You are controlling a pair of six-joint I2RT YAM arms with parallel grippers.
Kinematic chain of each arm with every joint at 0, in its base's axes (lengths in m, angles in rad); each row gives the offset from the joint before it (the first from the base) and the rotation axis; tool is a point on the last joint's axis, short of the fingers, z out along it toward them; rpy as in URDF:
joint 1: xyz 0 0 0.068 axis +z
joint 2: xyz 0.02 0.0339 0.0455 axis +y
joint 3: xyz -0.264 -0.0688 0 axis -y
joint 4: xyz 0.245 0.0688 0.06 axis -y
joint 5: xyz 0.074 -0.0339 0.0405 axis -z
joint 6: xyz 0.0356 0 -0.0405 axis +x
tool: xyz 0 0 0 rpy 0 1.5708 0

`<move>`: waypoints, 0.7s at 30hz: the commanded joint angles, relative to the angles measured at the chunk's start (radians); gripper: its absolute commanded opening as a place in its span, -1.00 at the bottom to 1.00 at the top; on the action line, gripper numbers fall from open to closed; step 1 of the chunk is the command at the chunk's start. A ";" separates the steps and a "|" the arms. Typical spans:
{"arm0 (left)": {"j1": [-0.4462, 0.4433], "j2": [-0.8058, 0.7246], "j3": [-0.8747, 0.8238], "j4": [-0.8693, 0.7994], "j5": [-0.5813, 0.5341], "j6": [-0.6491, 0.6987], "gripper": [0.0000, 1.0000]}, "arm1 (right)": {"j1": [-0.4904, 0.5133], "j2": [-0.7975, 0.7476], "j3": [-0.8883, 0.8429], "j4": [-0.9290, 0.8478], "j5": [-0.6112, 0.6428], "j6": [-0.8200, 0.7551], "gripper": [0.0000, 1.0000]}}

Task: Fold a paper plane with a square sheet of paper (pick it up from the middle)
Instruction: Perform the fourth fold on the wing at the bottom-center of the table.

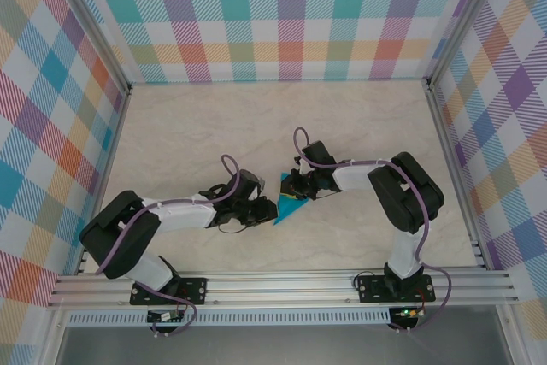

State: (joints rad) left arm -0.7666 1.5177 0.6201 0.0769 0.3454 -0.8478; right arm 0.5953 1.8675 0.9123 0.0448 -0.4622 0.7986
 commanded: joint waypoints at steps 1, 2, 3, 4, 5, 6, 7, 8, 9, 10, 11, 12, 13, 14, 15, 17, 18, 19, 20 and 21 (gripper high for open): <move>-0.024 0.019 0.026 0.045 0.046 -0.004 -0.57 | -0.003 0.026 -0.038 -0.066 0.036 -0.025 -0.66; -0.026 0.022 0.026 0.051 0.047 -0.006 -0.56 | -0.003 0.025 -0.039 -0.065 0.037 -0.025 -0.66; -0.028 0.022 0.026 0.053 0.047 -0.006 -0.55 | -0.004 0.025 -0.039 -0.065 0.037 -0.025 -0.66; -0.029 0.020 0.026 0.054 0.046 -0.006 -0.54 | -0.003 0.026 -0.041 -0.064 0.037 -0.025 -0.66; -0.030 0.017 0.026 0.055 0.042 -0.006 -0.51 | -0.003 0.025 -0.041 -0.063 0.037 -0.026 -0.66; -0.031 0.013 0.025 0.059 0.040 -0.006 -0.50 | -0.003 0.027 -0.041 -0.062 0.037 -0.025 -0.66; -0.031 0.013 0.026 0.061 0.040 -0.005 -0.50 | -0.003 0.027 -0.041 -0.062 0.037 -0.026 -0.66; -0.031 0.013 0.028 0.056 0.040 -0.005 -0.50 | -0.003 0.027 -0.041 -0.064 0.036 -0.025 -0.66; -0.032 0.016 0.032 0.050 0.040 -0.002 -0.54 | -0.003 0.027 -0.041 -0.063 0.036 -0.027 -0.66; -0.033 0.020 0.034 0.045 0.041 0.000 -0.59 | -0.003 0.027 -0.041 -0.062 0.036 -0.027 -0.66; -0.033 0.026 0.036 0.042 0.040 0.000 -0.61 | -0.003 0.027 -0.042 -0.061 0.036 -0.027 -0.66; -0.034 0.030 0.036 0.038 0.038 0.001 -0.61 | -0.003 0.027 -0.042 -0.062 0.034 -0.029 -0.66; -0.035 0.033 0.036 0.034 0.036 0.001 -0.61 | -0.003 0.028 -0.043 -0.062 0.034 -0.028 -0.66; -0.036 0.035 0.037 0.032 0.033 0.001 -0.61 | -0.003 0.027 -0.043 -0.062 0.034 -0.029 -0.66; -0.037 0.038 0.035 0.032 0.028 0.001 -0.61 | -0.003 0.026 -0.042 -0.061 0.033 -0.029 -0.66; -0.038 0.036 0.035 0.032 0.026 0.001 -0.60 | -0.003 0.027 -0.042 -0.064 0.034 -0.030 -0.66; -0.039 0.036 0.037 0.031 0.024 0.001 -0.60 | -0.003 0.025 -0.044 -0.064 0.034 -0.031 -0.66; -0.038 0.036 0.036 0.029 0.025 0.003 -0.59 | -0.003 0.025 -0.044 -0.064 0.034 -0.031 -0.66; -0.038 0.035 0.037 0.028 0.023 0.003 -0.59 | -0.003 0.025 -0.044 -0.062 0.033 -0.030 -0.66; -0.038 0.037 0.039 0.025 0.020 0.006 -0.59 | -0.003 0.025 -0.044 -0.062 0.033 -0.030 -0.66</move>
State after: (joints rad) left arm -0.7914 1.5448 0.6331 0.1078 0.3714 -0.8478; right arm 0.5953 1.8675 0.9089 0.0521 -0.4664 0.7956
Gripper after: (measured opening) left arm 0.205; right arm 0.169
